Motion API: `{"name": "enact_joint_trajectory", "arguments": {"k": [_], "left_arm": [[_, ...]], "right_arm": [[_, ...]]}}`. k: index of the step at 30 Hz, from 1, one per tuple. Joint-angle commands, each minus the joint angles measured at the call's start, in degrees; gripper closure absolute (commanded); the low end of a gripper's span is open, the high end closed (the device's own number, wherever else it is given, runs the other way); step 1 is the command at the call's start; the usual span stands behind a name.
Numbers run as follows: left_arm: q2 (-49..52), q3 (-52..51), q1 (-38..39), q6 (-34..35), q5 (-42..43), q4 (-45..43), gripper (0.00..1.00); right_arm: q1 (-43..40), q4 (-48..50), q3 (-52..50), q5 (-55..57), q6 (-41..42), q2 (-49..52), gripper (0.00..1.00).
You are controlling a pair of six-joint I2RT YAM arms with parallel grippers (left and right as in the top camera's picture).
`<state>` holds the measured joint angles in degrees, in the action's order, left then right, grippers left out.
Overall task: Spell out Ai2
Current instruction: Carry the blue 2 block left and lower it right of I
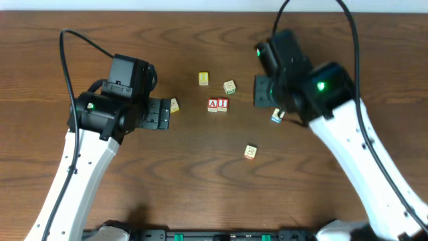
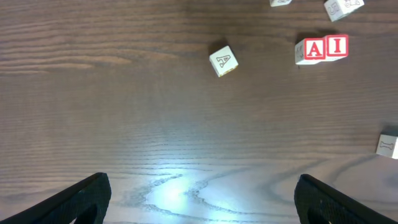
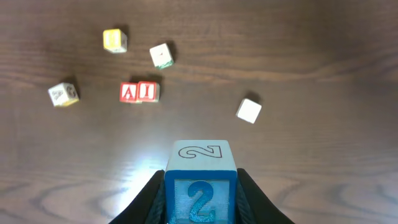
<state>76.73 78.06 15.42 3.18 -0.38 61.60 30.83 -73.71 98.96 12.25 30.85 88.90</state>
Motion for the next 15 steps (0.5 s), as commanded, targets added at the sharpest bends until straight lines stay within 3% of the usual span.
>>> {"name": "enact_joint_trajectory", "arguments": {"k": [1,8,15], "left_arm": [[0.0,-0.2,-0.1,0.7,0.3,0.3,0.05],[0.0,-0.2,-0.1,0.7,0.4,0.1,0.04],[0.0,-0.2,-0.1,1.2,0.4,0.1,0.05]], "right_arm": [[0.8,1.5,-6.2,2.3,2.6,-4.6,0.94],[0.8,14.1,-24.2,-2.2,2.1,-12.8,0.88],[0.7,25.1,-32.9,-2.2,6.5,-8.3,0.79]]}}
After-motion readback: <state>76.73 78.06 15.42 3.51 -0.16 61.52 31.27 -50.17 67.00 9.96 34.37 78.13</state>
